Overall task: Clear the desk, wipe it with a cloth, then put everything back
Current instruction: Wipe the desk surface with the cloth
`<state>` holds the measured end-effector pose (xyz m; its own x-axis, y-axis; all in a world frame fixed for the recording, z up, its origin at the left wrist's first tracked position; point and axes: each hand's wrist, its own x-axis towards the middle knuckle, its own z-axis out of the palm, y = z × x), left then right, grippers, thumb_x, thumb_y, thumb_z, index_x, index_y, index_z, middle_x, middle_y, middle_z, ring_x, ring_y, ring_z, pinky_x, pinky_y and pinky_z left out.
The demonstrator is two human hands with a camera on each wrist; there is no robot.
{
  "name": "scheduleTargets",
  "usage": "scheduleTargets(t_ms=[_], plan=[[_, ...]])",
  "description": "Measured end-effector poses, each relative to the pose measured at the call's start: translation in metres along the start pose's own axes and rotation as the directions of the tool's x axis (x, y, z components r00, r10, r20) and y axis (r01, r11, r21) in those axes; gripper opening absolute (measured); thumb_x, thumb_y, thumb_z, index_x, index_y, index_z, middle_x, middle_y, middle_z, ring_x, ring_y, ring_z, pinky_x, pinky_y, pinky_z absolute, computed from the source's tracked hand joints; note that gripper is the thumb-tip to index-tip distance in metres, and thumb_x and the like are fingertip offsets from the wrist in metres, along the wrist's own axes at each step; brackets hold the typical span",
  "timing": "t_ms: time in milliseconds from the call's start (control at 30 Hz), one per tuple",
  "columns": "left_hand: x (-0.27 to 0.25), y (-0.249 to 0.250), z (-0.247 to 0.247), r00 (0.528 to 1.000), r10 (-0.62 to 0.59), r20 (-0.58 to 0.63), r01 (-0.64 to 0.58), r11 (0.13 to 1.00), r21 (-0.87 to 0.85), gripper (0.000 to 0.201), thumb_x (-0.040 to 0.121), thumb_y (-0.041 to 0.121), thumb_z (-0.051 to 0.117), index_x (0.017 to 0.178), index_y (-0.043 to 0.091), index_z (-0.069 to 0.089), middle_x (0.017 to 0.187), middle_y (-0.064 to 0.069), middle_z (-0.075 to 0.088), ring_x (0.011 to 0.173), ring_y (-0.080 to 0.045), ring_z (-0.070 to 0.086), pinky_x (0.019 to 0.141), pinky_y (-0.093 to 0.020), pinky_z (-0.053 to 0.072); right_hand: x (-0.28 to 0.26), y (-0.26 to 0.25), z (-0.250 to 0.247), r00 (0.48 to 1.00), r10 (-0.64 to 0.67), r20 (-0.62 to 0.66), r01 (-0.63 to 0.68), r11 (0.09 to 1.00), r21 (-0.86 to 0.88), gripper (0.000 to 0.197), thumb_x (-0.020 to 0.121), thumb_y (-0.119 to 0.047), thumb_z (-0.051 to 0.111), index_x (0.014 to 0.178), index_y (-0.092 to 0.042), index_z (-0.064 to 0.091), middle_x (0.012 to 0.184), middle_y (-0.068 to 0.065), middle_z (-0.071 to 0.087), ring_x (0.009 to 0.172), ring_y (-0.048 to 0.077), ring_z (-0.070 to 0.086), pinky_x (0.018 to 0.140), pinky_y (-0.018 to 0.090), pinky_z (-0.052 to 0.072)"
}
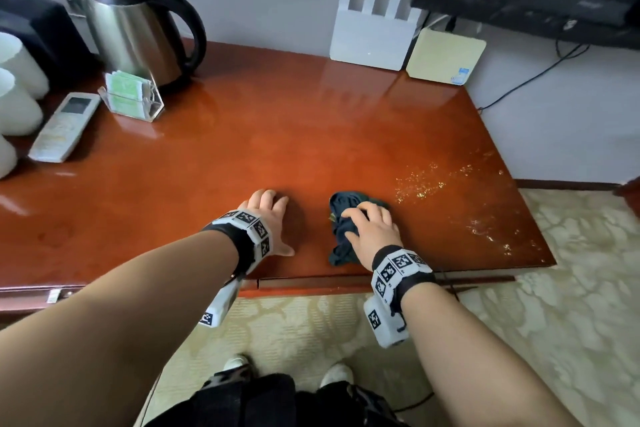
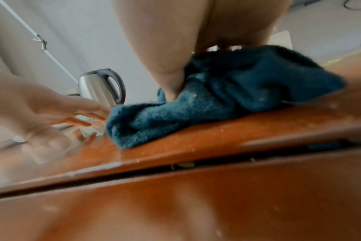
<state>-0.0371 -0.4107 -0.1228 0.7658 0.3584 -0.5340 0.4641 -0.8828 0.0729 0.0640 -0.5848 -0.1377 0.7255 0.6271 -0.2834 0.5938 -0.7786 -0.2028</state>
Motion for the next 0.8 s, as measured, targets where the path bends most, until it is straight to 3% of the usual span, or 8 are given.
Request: scheduleTargets(t_ms=[133, 267, 367, 467, 533, 600, 700, 800], plan=[[0.008, 0.028, -0.004, 0.999, 0.028, 0.025, -0.028, 0.999, 0.023, 0.106, 0.077, 0.06, 0.063, 0.152, 0.022, -0.001, 0.158, -0.002, -0.005, 0.146, -0.023, -0.006, 0.117, -0.041, 0.012, -0.002, 0.031, -0.003, 1.0, -0.007, 0.018, 0.008, 1.0, -0.026, 0.034, 0.098, -0.022, 0.04, 0.13, -0.031, 0.04, 0.148, -0.003, 0.023, 0.138, 0.023, 0.016, 0.109, 0.04, 0.025], [0.02, 0.062, -0.007, 0.999, 0.041, 0.012, -0.041, 0.999, 0.008, 0.105, 0.077, 0.06, 0.063, 0.152, 0.022, -0.001, 0.158, -0.002, -0.005, 0.146, -0.022, -0.007, 0.118, -0.04, 0.011, 0.0, 0.088, -0.018, 0.996, 0.087, -0.001, -0.087, 0.996, -0.01, 0.035, 0.097, -0.015, 0.038, 0.13, -0.028, 0.041, 0.15, 0.0, 0.023, 0.139, 0.025, 0.016, 0.108, 0.04, 0.03], [0.026, 0.091, -0.007, 0.999, 0.04, 0.016, -0.04, 0.999, -0.016, 0.105, 0.077, 0.06, 0.063, 0.152, 0.022, -0.001, 0.158, -0.001, -0.005, 0.146, -0.022, -0.007, 0.117, -0.04, 0.011, 0.004, 0.118, -0.031, 0.989, 0.143, 0.023, -0.143, 0.99, -0.008, 0.033, 0.097, -0.023, 0.041, 0.129, -0.029, 0.041, 0.15, 0.001, 0.023, 0.138, 0.026, 0.018, 0.107, 0.041, 0.033], [0.034, 0.12, -0.006, 1.0, 0.03, 0.007, -0.03, 0.999, -0.037, 0.105, 0.077, 0.061, 0.063, 0.152, 0.022, 0.0, 0.158, -0.002, -0.004, 0.146, -0.022, -0.007, 0.118, -0.039, 0.011, 0.007, 0.122, -0.033, 0.994, 0.065, 0.092, -0.061, 0.997, -0.039, 0.042, 0.093, -0.042, 0.045, 0.133, -0.03, 0.037, 0.151, 0.001, 0.021, 0.139, 0.028, 0.016, 0.11, 0.045, 0.026], [0.039, 0.136, -0.004, 1.0, 0.003, 0.008, -0.002, 0.999, -0.051, 0.106, 0.076, 0.062, 0.063, 0.151, 0.022, 0.0, 0.157, -0.005, -0.005, 0.146, -0.024, -0.006, 0.118, -0.039, 0.01, 0.007, 0.126, -0.034, 0.997, -0.024, 0.069, 0.028, 0.998, -0.058, 0.038, 0.093, -0.032, 0.048, 0.13, -0.027, 0.04, 0.146, 0.002, 0.027, 0.135, 0.027, 0.021, 0.106, 0.041, 0.031], [0.042, 0.151, -0.001, 0.999, -0.045, 0.019, 0.046, 0.998, -0.045, 0.108, 0.075, 0.064, 0.062, 0.151, 0.022, -0.001, 0.157, -0.008, -0.008, 0.146, -0.026, -0.008, 0.118, -0.039, 0.006, 0.009, 0.138, -0.042, 0.994, -0.079, 0.069, 0.077, 0.997, 0.029, 0.032, 0.091, -0.015, 0.046, 0.122, -0.022, 0.045, 0.137, 0.003, 0.037, 0.125, 0.026, 0.031, 0.097, 0.035, 0.036], [0.043, 0.169, 0.003, 0.992, -0.122, 0.024, 0.123, 0.991, -0.052, 0.112, 0.073, 0.065, 0.063, 0.151, 0.02, -0.004, 0.157, -0.011, -0.01, 0.146, -0.027, -0.011, 0.119, -0.038, 0.0, 0.009, 0.159, -0.06, 0.997, -0.071, 0.041, 0.047, 0.909, 0.415, 0.029, 0.091, -0.007, 0.045, 0.119, -0.015, 0.047, 0.121, 0.005, 0.05, 0.104, 0.024, 0.047, 0.081, 0.026, 0.037], [0.045, 0.177, 0.002, 0.985, -0.171, 0.018, 0.171, 0.982, -0.083, 0.113, 0.072, 0.062, 0.067, 0.151, 0.02, -0.002, 0.157, -0.011, -0.009, 0.146, -0.027, -0.01, 0.119, -0.038, 0.0, 0.004, 0.181, -0.069, 1.0, -0.031, 0.003, 0.024, 0.829, 0.559, 0.031, 0.091, -0.003, 0.043, 0.121, -0.012, 0.046, 0.118, 0.006, 0.051, 0.101, 0.021, 0.049, 0.082, 0.024, 0.036]])
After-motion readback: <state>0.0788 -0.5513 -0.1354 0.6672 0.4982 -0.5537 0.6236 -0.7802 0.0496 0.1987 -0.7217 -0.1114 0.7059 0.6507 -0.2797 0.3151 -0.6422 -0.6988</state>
